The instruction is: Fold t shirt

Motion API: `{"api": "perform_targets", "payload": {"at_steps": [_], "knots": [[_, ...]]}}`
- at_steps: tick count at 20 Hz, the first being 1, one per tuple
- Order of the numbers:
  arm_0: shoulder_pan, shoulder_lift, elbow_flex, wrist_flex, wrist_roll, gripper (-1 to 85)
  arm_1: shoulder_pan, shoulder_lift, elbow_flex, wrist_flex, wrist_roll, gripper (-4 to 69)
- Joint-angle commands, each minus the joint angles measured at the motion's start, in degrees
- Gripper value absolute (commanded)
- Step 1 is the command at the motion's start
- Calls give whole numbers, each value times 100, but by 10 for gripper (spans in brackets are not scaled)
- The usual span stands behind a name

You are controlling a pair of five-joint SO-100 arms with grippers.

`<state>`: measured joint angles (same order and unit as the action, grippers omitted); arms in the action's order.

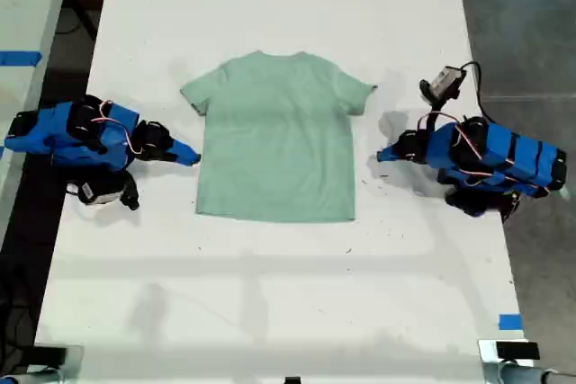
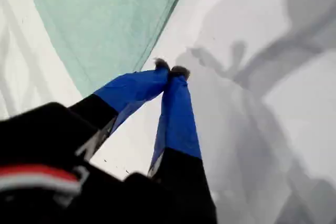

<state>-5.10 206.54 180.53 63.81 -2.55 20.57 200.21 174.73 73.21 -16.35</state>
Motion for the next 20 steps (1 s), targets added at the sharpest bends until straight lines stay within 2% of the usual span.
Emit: {"api": "perform_targets", "payload": {"at_steps": [1, 5, 7, 9, 11, 13, 14, 18, 20], "knots": [[62, 0, -35, 9, -79, 51, 35, 53, 334, -9, 53, 7], [62, 0, -35, 9, -79, 51, 35, 53, 334, -9, 44, 7], [62, 0, -35, 9, -79, 51, -9, 53, 220, 18, 35, -15], [62, 0, -35, 9, -79, 51, 97, 26, -483, 334, -114, -15], [62, 0, -35, 9, -79, 51, 606, -352, -1573, 694, -334, -16], [62, 0, -35, 9, -79, 51, 1301, -1828, -3278, 1160, -773, -16], [62, 0, -35, 9, -79, 51, 1512, -2795, -4263, 1318, -1002, -3], [62, 0, -35, 9, -79, 51, 2285, -6179, -7840, 1881, -1995, 216], [62, 0, -35, 9, -79, 51, 2821, -7189, -8446, 1731, -2505, 226]]}}
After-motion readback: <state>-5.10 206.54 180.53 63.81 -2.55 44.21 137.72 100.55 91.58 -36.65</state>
